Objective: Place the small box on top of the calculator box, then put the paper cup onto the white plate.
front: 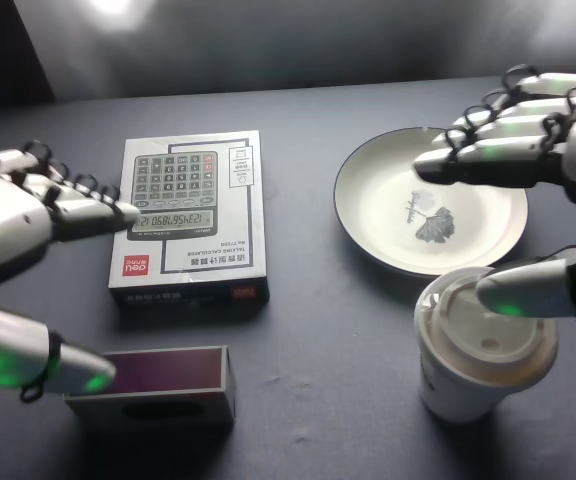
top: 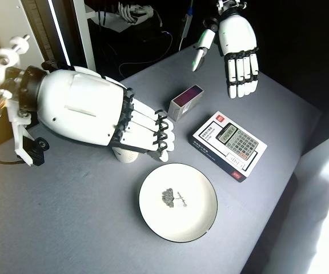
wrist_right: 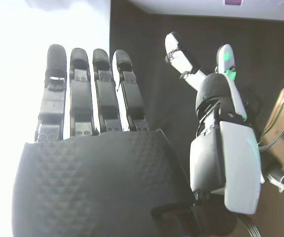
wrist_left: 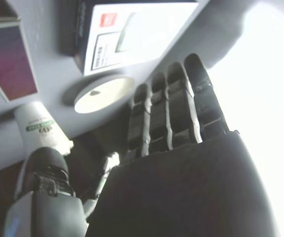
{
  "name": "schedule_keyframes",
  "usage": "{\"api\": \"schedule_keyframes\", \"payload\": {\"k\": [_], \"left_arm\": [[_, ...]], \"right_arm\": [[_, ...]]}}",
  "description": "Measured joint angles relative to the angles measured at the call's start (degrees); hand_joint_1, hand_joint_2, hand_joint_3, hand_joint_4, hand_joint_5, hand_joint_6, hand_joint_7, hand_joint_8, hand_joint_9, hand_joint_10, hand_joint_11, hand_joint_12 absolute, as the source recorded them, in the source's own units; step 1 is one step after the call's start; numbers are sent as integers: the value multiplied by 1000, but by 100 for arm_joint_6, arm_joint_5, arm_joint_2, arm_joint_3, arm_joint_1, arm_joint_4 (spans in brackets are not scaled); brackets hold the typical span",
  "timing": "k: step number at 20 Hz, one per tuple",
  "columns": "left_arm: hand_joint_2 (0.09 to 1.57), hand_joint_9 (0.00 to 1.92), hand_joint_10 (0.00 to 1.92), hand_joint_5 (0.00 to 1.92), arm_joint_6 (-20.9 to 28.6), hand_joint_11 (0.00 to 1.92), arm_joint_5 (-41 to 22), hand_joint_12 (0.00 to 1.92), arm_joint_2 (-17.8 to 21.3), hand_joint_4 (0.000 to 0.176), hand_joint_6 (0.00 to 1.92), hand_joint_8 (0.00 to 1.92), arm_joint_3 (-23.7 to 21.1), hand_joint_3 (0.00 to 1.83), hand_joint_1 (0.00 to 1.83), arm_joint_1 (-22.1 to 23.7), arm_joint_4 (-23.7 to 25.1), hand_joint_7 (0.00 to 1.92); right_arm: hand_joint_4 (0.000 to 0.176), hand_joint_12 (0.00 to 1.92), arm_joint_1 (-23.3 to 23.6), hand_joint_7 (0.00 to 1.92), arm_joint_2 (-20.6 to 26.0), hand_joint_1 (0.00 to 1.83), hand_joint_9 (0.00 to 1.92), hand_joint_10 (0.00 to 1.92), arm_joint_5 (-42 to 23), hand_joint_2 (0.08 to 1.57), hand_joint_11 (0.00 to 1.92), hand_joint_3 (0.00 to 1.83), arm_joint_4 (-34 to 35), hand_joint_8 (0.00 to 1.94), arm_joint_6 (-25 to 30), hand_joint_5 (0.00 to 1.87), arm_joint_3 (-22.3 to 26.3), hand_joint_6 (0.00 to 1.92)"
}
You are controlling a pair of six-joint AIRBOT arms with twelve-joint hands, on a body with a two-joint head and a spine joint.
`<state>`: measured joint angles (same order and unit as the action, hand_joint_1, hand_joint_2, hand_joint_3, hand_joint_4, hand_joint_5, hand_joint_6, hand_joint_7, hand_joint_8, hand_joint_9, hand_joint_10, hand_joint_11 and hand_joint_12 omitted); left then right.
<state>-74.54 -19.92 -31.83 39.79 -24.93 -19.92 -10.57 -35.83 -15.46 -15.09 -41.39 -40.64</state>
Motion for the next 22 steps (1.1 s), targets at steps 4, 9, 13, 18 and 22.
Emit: {"api": "schedule_keyframes", "payload": {"k": [4,9,13,18,22], "left_arm": [[966,209,7,112,46,0,-293,661,-87,0,5,5,-61,0,1058,-273,-133,199],[1105,162,5,98,46,0,-916,592,-153,0,4,2,-332,19,1058,-841,-634,155],[1074,193,11,127,28,0,-1137,647,-289,0,8,6,-518,0,1080,-1014,-905,180],[1061,286,11,192,-26,0,-1200,785,-483,0,5,5,-568,0,1095,-1121,-970,267],[1074,344,15,207,-63,0,-1228,838,-675,0,5,10,-570,0,1051,-1266,-968,318]], "right_arm": [[0,654,330,220,-85,160,209,2,514,1159,0,0,7,0,0,238,0,1],[0,587,295,204,-68,151,189,6,485,1167,0,0,-85,4,4,228,107,5],[0,589,227,202,66,104,186,4,15,1183,0,2,-365,4,81,204,278,3],[0,675,223,235,74,137,221,5,33,1180,0,2,-363,3,55,249,264,6],[0,667,223,245,76,204,228,13,28,1165,0,0,-361,9,33,266,264,12]]}}
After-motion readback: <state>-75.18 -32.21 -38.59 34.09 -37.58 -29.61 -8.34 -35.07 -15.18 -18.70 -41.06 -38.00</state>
